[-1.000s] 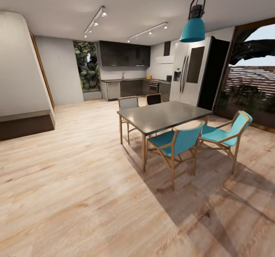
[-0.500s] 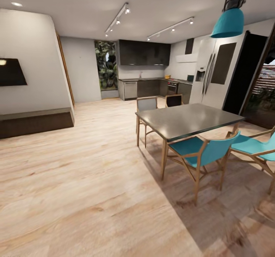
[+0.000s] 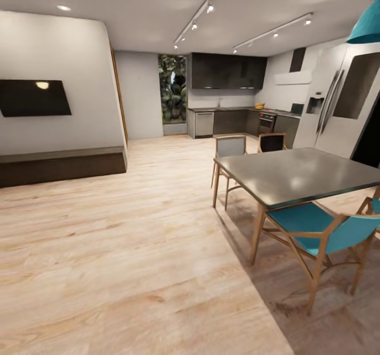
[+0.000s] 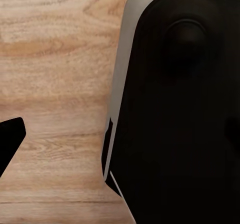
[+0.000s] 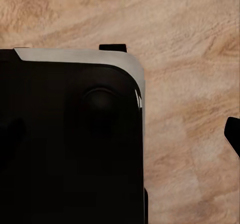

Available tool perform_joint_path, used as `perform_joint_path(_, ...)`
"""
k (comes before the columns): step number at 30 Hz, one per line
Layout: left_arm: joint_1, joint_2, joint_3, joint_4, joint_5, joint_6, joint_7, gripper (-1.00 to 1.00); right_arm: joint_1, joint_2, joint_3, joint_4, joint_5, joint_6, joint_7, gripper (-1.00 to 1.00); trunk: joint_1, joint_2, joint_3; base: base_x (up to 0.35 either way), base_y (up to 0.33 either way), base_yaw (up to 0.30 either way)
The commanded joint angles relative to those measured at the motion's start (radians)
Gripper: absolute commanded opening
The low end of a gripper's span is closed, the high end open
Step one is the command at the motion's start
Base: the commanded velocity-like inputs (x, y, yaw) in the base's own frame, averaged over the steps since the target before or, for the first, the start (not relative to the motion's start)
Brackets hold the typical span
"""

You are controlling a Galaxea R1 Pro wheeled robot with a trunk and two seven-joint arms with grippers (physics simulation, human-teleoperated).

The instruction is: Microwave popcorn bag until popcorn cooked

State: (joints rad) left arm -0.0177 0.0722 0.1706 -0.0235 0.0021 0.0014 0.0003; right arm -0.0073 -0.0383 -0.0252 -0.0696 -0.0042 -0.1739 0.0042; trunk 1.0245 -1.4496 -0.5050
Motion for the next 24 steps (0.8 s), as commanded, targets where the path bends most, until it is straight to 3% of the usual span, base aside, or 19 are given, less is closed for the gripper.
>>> perform_joint_path(1, -0.001, 0.000, 0.005, 0.000, 0.000, 0.000, 0.000, 1.00, 0.000, 0.000, -0.002, 0.001, 0.000, -0.004, 0.000, 1.00, 0.001, 0.000, -0.001, 0.309, 0.144, 0.262)
perform_joint_path(11, -0.001, 0.000, 0.005, 0.000, 0.000, 0.000, 0.000, 1.00, 0.000, -0.001, -0.002, 0.001, 0.000, -0.004, 0.000, 1.00, 0.001, 0.000, -0.006, 0.309, 0.144, 0.256)
perform_joint_path(24, -0.001, 0.000, 0.005, 0.000, 0.000, 0.000, 0.001, 1.00, 0.000, 0.000, 0.000, 0.001, 0.001, -0.004, -0.001, 1.00, 0.001, 0.000, -0.006, 0.309, 0.144, 0.018)
